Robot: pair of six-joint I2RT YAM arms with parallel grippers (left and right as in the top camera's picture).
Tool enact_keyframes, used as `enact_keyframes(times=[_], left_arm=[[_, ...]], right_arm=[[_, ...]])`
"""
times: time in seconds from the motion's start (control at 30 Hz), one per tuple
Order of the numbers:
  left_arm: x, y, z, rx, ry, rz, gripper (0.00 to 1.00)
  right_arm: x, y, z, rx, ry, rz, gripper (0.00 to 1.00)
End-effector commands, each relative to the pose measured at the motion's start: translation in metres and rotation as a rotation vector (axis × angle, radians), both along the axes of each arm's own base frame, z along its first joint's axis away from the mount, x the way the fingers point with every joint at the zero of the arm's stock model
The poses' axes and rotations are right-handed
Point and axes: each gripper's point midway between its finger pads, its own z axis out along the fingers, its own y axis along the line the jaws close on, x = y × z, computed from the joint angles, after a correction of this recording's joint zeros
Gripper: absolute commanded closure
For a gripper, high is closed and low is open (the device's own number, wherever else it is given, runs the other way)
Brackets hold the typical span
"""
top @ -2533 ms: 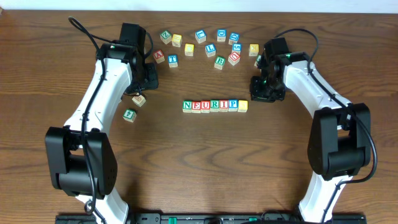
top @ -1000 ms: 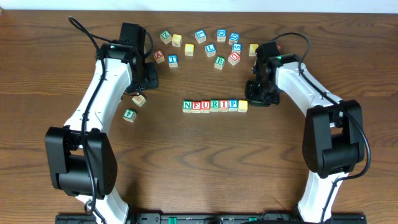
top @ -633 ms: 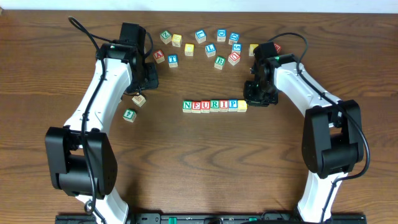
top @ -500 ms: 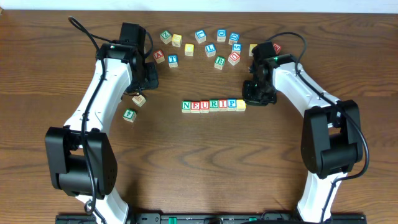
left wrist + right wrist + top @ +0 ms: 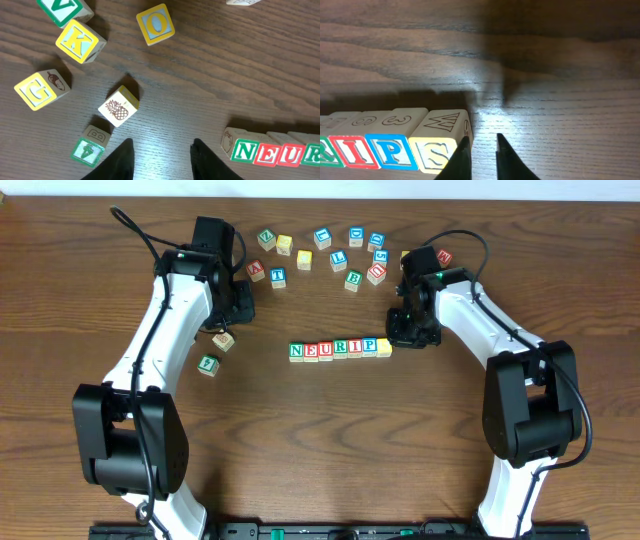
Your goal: Spell out NEURIPS
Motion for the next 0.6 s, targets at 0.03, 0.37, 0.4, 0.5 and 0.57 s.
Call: enact_keyframes(times=[0.03,0.37,0.4,0.5,0.57], left_arm=[[0.004,0.007,0.006,0.038,-0.020,0.001,0.64],[0.008,0.011,0.059,0.050,-0.160,0.000,0.58],[0.007,0.011,0.062,0.049,-0.167,0.001,0.58],[0.005,0.012,0.069,0.047,-0.181,0.001,0.58],[0.003,0.012,0.074,0.046,-0.190,0.002,0.58]], right_arm=[[0.003,-0.005,0.007,0.005,-0.009,-0.013,0.90],[0.018,-0.012,0.062,0.031,-0.142,-0.003,0.70],[0.018,-0.011,0.065,0.033,-0.148,-0.002,0.69],[0.017,-0.011,0.075,0.038,-0.169,-0.002,0.68],[0.016,-0.012,0.080,0.039,-0.177,-0.002,0.67]])
